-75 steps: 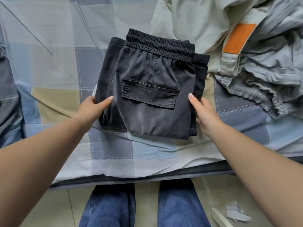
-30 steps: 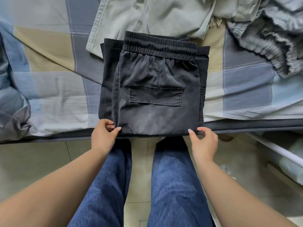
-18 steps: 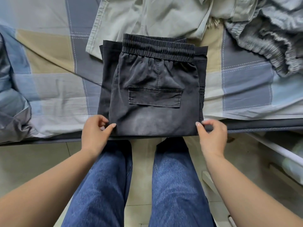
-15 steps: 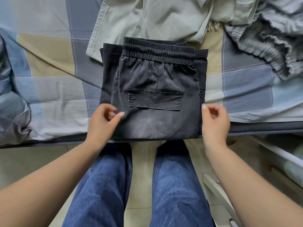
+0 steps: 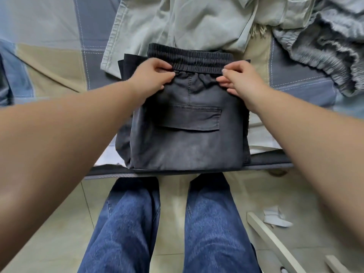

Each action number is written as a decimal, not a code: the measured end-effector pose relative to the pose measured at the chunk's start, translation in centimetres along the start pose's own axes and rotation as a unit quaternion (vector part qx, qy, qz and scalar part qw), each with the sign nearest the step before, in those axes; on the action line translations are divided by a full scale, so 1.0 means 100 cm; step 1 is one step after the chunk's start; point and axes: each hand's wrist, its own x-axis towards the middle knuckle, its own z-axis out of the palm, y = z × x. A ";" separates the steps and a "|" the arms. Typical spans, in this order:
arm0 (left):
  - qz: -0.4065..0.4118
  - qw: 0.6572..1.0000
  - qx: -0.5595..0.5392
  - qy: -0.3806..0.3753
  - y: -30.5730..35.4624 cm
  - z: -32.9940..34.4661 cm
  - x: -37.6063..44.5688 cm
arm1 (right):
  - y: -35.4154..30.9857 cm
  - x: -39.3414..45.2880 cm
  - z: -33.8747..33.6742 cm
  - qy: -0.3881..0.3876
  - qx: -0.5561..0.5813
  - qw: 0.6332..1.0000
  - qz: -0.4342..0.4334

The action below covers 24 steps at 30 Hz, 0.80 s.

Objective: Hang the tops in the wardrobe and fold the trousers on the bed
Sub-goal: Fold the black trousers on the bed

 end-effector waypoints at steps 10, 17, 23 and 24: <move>-0.154 0.977 -0.040 0.140 -0.109 -0.053 -0.067 | 0.089 -0.044 -0.040 0.048 0.047 0.990 0.125; -0.167 0.982 -0.083 -0.010 -0.100 -0.033 -0.065 | 0.080 -0.034 -0.018 -0.029 0.048 0.992 0.113; -0.138 0.989 -0.045 -0.025 -0.086 -0.031 -0.060 | 0.088 -0.036 -0.018 -0.061 0.065 0.992 0.089; -0.134 0.990 -0.046 -0.019 -0.086 -0.034 -0.061 | 0.089 -0.038 -0.019 -0.061 0.073 0.992 0.080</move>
